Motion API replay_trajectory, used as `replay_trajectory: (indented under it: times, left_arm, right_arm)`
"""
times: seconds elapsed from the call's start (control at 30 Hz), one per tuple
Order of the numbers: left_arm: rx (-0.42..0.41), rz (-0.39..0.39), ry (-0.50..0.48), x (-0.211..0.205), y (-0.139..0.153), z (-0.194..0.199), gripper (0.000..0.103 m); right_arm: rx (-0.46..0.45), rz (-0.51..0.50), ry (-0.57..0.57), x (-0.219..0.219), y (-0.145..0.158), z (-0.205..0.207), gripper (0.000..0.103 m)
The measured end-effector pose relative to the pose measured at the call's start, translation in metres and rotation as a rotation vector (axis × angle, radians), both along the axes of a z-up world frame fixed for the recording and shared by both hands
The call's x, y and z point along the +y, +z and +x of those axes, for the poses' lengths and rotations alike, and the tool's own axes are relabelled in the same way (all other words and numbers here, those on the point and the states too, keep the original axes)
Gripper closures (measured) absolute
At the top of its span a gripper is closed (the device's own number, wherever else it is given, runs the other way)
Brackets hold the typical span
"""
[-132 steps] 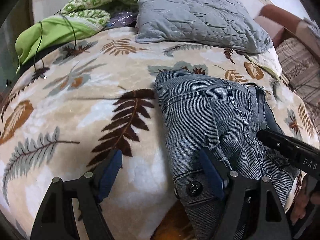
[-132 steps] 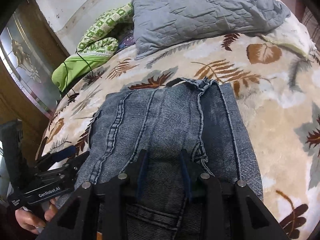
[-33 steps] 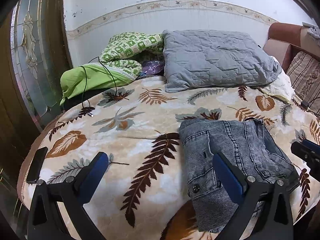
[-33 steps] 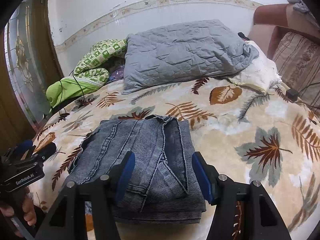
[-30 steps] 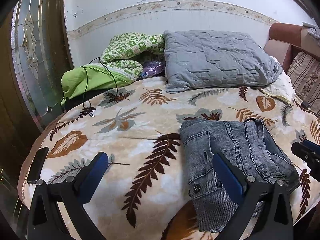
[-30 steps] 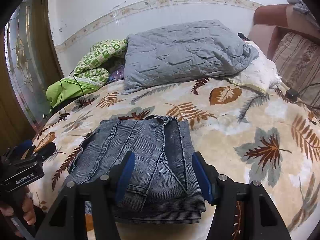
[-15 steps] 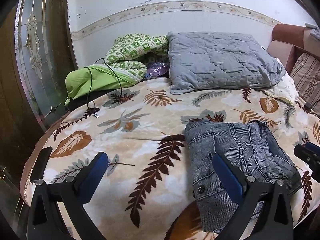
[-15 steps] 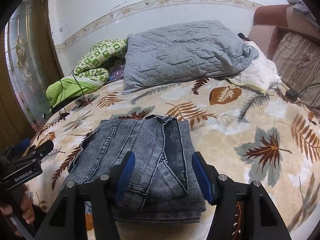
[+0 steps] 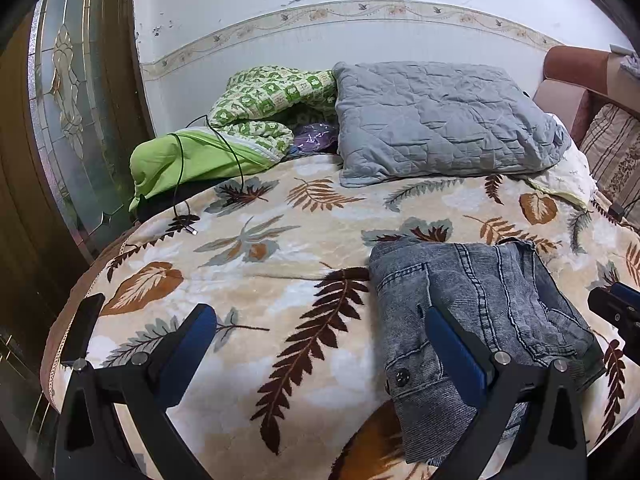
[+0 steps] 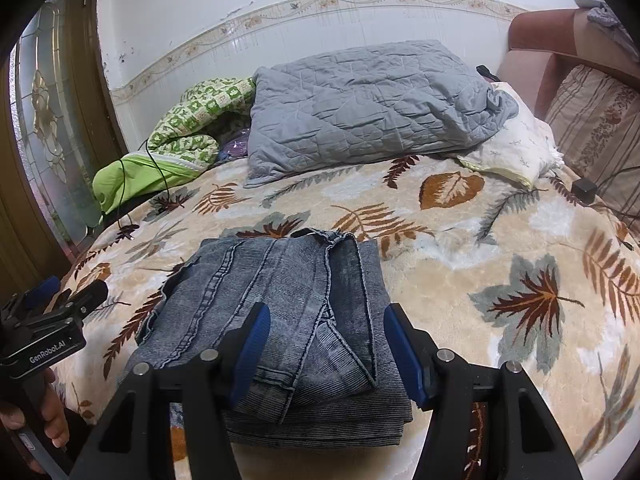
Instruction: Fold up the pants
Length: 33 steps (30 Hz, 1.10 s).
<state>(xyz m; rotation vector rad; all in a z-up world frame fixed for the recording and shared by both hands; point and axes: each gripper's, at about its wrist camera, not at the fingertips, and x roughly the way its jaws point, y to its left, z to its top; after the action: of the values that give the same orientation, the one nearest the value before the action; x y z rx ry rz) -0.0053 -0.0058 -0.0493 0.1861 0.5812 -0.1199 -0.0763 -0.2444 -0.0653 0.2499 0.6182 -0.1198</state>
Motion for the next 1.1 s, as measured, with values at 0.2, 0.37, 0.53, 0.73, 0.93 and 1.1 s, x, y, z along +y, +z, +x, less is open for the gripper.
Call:
replay_trajectory:
  times: [0.2,0.37,0.53,0.73,0.93,1.1]
  left_arm:
    - [0.005,-0.001,-0.004,-0.0005,-0.0019,-0.0001,0.000]
    - [0.006,0.003,-0.010,-0.0006,-0.0023,-0.0001,0.000]
    - [0.007,0.003,-0.011,0.0002,-0.0020,0.0004,0.000]
    - [0.010,0.005,-0.012,0.0000,-0.0026,0.0005,0.000]
    - [0.012,0.007,-0.014,-0.0002,-0.0032,0.0006,0.000]
    - [0.014,0.008,-0.015,0.0001,-0.0033,0.0006,0.000]
  right_arm:
    - [0.002,-0.002,0.002,0.0003,-0.0002,-0.0001,0.040]
    - [0.007,-0.003,0.005,0.0020,-0.0012,-0.0001,0.040]
    - [0.009,-0.001,0.005,0.0012,-0.0015,0.0006,0.040]
    - [0.012,-0.001,0.006,0.0017,-0.0022,0.0003,0.040]
    - [0.013,-0.002,0.008,0.0008,-0.0024,0.0015,0.040]
    - [0.018,0.001,0.010,0.0010,-0.0038,0.0019,0.040]
